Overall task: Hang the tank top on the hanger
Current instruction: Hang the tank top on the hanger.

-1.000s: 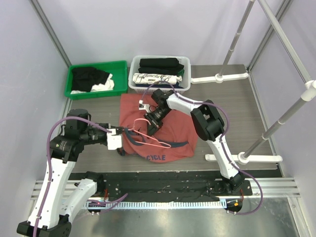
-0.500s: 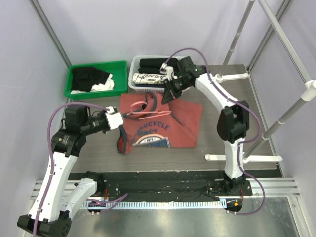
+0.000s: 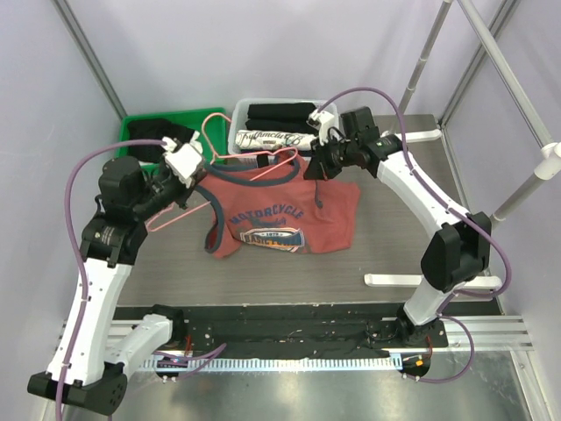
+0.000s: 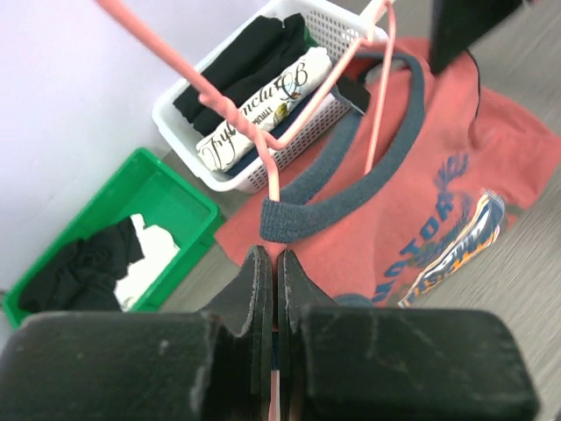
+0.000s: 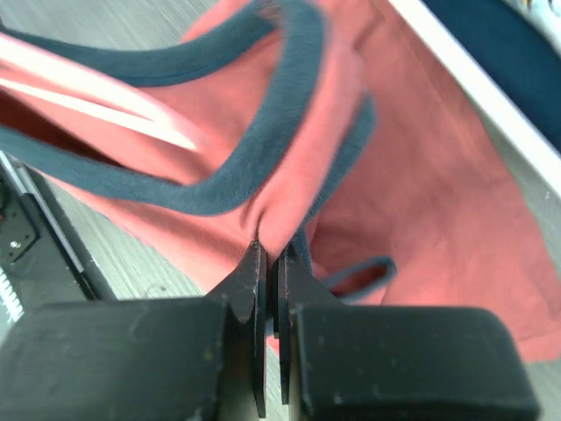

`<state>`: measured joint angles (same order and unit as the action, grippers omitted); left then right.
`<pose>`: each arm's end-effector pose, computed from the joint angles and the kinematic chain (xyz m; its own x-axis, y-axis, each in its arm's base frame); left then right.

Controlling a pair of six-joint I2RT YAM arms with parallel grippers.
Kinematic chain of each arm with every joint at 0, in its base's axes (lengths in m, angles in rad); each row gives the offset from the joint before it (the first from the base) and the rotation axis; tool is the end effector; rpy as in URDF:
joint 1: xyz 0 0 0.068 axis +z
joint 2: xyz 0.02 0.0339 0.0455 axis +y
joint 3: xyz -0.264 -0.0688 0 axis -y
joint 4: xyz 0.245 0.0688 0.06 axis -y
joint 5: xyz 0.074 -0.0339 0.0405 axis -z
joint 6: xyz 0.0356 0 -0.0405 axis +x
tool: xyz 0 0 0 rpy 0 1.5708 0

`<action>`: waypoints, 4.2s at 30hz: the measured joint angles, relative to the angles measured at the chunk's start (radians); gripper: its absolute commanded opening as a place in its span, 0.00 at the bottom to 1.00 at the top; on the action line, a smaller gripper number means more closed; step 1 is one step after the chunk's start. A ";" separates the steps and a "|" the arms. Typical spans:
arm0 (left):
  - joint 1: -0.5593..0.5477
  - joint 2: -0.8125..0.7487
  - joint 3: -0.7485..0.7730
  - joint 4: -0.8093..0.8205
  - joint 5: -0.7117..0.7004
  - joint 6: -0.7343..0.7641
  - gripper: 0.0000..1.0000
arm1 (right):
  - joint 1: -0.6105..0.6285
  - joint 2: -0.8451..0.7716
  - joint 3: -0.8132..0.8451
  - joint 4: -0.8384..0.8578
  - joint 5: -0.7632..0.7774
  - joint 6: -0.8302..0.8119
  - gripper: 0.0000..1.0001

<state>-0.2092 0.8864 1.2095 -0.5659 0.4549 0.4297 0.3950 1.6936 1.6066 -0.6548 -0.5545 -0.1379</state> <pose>0.1623 -0.0504 0.4273 0.0377 0.3746 -0.9264 0.6468 0.6975 0.3083 0.3421 0.1629 0.3436 -0.5235 -0.3449 -0.7792 -0.7647 0.5936 0.2510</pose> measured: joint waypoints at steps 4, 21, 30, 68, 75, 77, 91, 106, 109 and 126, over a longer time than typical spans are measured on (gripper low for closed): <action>-0.001 0.056 0.083 -0.042 -0.043 -0.068 0.00 | 0.001 -0.035 -0.085 0.057 0.045 0.027 0.01; -0.072 0.182 0.312 -0.343 -0.075 -0.103 0.00 | 0.002 -0.128 -0.064 0.202 0.228 0.077 0.01; -0.092 0.217 0.312 -0.349 -0.138 -0.106 0.00 | 0.024 -0.204 -0.064 0.217 0.221 0.076 0.01; -0.122 0.340 0.639 -0.354 -0.095 -0.151 0.00 | 0.262 -0.258 -0.002 -0.193 -0.029 -0.281 0.83; -0.122 0.340 0.668 -0.363 -0.083 -0.132 0.00 | 0.106 -0.290 0.088 -0.177 -0.040 -0.200 0.84; -0.122 0.340 0.673 -0.368 -0.082 -0.130 0.00 | 0.062 -0.278 0.151 -0.201 -0.081 -0.209 0.83; -0.122 0.348 0.777 -0.392 -0.039 -0.108 0.00 | 0.065 -0.299 0.000 -0.157 0.061 -0.160 0.72; -0.122 0.348 0.781 -0.424 0.018 -0.108 0.00 | 0.008 -0.139 0.208 0.102 0.053 0.034 0.62; -0.122 0.348 0.781 -0.426 0.021 -0.108 0.00 | 0.008 -0.106 0.221 0.101 0.030 0.037 0.61; -0.122 0.348 0.781 -0.437 0.037 -0.109 0.00 | 0.008 -0.059 0.223 0.014 0.000 -0.042 0.49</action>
<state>-0.3317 1.2346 1.9907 -1.0031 0.4915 0.3210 0.4034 1.6348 1.8294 -0.6407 -0.5541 -0.1799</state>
